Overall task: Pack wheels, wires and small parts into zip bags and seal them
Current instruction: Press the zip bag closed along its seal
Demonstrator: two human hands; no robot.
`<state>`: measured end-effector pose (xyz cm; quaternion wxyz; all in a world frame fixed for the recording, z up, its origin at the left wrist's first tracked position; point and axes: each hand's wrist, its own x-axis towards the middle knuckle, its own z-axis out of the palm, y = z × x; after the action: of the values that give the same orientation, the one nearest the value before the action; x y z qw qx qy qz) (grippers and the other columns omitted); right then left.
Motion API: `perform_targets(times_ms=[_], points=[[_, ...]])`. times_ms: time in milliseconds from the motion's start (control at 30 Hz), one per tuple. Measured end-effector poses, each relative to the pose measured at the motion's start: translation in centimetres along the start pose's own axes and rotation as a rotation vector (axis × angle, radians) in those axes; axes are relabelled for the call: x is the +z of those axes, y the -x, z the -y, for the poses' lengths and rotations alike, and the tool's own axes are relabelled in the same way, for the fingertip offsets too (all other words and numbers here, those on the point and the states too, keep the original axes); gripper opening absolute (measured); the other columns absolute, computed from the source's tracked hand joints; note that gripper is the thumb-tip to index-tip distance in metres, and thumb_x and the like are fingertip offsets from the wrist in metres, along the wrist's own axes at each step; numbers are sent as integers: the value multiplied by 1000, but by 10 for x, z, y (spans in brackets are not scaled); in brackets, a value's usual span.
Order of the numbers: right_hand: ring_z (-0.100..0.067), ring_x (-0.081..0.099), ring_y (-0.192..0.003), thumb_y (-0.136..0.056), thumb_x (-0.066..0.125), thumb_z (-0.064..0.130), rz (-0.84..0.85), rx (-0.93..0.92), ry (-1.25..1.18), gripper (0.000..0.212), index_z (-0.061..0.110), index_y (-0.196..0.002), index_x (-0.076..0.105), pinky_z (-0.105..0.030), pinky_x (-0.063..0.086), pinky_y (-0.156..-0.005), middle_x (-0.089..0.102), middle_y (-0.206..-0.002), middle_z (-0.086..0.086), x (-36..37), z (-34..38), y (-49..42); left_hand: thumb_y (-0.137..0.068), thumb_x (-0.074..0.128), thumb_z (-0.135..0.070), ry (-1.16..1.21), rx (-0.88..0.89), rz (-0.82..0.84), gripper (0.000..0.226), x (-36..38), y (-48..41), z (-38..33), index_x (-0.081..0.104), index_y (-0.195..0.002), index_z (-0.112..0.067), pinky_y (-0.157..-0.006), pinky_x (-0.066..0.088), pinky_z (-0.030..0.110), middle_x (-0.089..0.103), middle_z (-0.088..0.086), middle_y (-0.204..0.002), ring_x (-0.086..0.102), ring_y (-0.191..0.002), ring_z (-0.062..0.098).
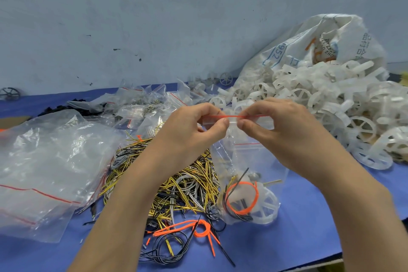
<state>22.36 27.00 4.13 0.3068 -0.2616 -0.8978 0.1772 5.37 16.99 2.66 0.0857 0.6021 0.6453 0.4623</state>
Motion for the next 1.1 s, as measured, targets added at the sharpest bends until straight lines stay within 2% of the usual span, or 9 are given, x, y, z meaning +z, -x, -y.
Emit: perform_targets(times_ms=[133, 267, 433, 567, 667, 867, 933, 1000, 1100], points=[[-14, 57, -102, -88, 58, 46, 20, 21, -8, 18, 35, -97, 69, -39, 42, -98, 64, -94, 19, -3, -4, 2, -91, 66, -32, -12, -7, 2, 7, -4, 0, 0, 71, -90, -28, -65, 46, 10, 70, -12, -82, 63, -73, -2], [-13, 59, -102, -88, 63, 42, 1, -13, -34, 12, 34, -95, 70, -37, 42, -98, 66, -94, 17, -1, -1, 3, -90, 68, -32, -8, 4, 29, 6, -3, -2, -5, 73, -92, -29, -68, 45, 5, 71, -22, -82, 66, -78, -7], [-14, 59, -101, -85, 62, 42, -7, -26, -50, 19, 31, -96, 73, -37, 43, -97, 65, -92, 16, 1, 1, 3, -90, 68, -29, -19, 7, 31, 11, 2, -4, -8, 75, -96, -23, -74, 50, 9, 71, -19, -79, 67, -81, -7], [-13, 59, -100, -83, 57, 45, -13, -47, -45, 23, 32, -94, 72, -37, 43, -96, 64, -90, 19, 2, 2, 3, -90, 66, -30, -72, 18, 21, 11, 2, -4, -9, 74, -95, -24, -78, 55, 19, 70, -14, -81, 67, -81, -2], [-13, 59, -99, -81, 55, 48, -31, -62, -27, 26, 33, -94, 72, -36, 44, -94, 64, -90, 19, 4, 3, 2, -91, 67, -29, -77, 14, 15, 9, 1, -3, -8, 73, -93, -23, -72, 51, 15, 70, -13, -79, 66, -77, -3], [-11, 54, -98, -79, 55, 52, -28, -35, 0, 17, 43, -88, 66, -30, 39, -90, 64, -89, 23, -4, -8, 3, -89, 65, -37, -125, -4, 14, 9, -3, -1, -5, 70, -88, -29, -75, 54, 24, 68, -15, -81, 66, -78, 3], [-7, 52, -95, -79, 56, 51, -17, -25, -12, 10, 44, -84, 61, -19, 36, -84, 62, -87, 24, -7, -12, 4, -89, 65, -38, -132, -5, 27, 9, -3, -1, -6, 69, -86, -30, -75, 54, 25, 67, -18, -82, 65, -78, 4], [-3, 52, -92, -81, 59, 48, -11, -20, -27, 8, 42, -84, 62, -9, 34, -79, 62, -87, 24, -7, -12, 4, -89, 65, -37, -150, 11, 35, 9, -2, -2, -10, 68, -84, -30, -72, 52, 20, 67, -20, -82, 64, -76, 1], [-6, 54, -95, -79, 57, 50, 6, -24, -36, 15, 41, -87, 66, -17, 35, -78, 65, -91, 22, -4, -8, 4, -89, 66, -34, -159, 37, 37, 6, 1, -4, -17, 70, -85, -30, -74, 49, 12, 68, -19, -78, 63, -79, -3]])
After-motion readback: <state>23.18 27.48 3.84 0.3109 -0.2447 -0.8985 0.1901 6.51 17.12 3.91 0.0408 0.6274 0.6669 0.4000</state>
